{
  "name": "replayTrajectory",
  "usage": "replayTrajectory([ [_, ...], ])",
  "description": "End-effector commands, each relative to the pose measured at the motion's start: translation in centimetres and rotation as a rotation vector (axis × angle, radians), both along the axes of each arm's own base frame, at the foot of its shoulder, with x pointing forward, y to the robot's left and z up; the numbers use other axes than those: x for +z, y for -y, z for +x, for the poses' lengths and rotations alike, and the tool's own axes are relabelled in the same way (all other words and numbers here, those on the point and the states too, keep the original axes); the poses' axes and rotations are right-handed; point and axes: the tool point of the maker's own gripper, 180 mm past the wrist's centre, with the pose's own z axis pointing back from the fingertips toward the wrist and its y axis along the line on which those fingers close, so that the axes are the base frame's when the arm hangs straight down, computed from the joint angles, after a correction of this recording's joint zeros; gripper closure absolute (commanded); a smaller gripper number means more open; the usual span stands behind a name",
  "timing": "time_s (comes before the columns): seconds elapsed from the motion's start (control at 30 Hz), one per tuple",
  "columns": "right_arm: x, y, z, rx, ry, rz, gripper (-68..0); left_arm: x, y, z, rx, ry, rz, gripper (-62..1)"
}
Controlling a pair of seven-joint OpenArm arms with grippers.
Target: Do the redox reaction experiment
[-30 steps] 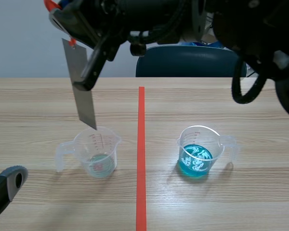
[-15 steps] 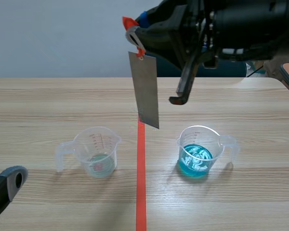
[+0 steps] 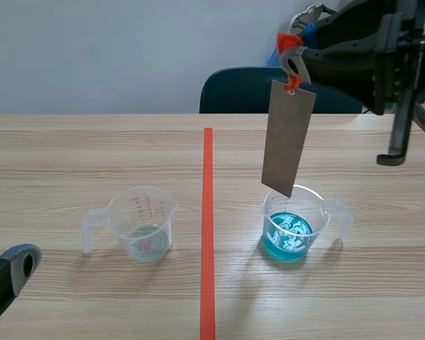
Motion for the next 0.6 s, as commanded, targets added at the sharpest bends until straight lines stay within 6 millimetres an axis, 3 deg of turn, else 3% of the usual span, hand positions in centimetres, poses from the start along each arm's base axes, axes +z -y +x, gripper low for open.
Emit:
replayTrajectory([
  [0.0,0.9,0.1,-0.3,0.008,0.022,0.016,-0.8,0.6,0.1,0.2,0.002,0.022,-0.013,-62.3],
  [0.17,0.6,1.2,-0.4,-0.008,0.009,-0.003,-0.8,0.6,0.1,0.2,0.002,0.024,-0.014,-62.3],
  [0.57,0.7,1.1,-0.8,0.022,0.006,0.009,-0.8,0.7,0.1,0.2,0.002,0.025,-0.013,-62.3],
])
